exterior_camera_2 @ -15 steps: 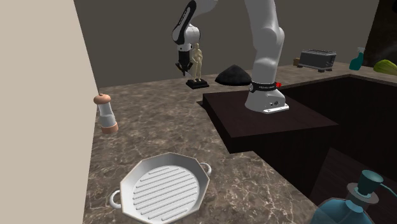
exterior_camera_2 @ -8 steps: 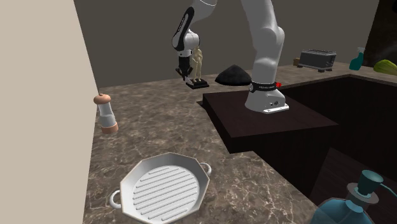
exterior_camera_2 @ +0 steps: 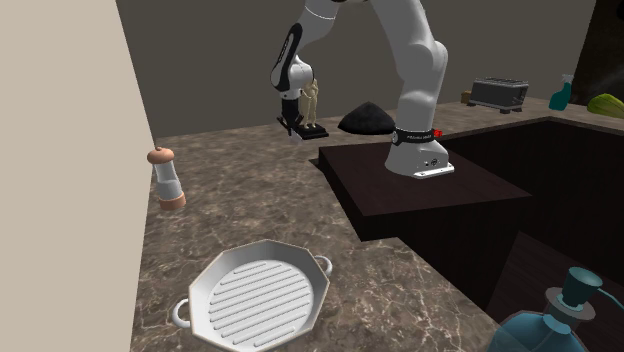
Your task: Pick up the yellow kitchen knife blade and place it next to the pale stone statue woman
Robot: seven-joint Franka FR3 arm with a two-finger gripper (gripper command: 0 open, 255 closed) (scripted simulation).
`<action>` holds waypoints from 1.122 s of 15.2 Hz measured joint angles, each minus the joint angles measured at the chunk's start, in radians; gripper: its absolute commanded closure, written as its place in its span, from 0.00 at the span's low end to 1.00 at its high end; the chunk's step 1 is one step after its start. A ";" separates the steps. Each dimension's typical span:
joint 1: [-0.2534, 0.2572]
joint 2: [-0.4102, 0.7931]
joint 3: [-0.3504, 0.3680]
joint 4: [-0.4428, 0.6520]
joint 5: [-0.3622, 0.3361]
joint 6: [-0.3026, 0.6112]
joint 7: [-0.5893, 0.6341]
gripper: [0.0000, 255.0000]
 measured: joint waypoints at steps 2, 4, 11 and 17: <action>-0.005 0.024 0.008 0.007 0.007 0.018 -0.004 1.00; -0.012 0.047 0.014 0.014 0.013 0.034 -0.010 1.00; -0.019 0.084 0.025 0.029 0.021 0.056 -0.015 1.00; -0.019 0.085 0.025 0.029 0.022 0.057 -0.015 0.00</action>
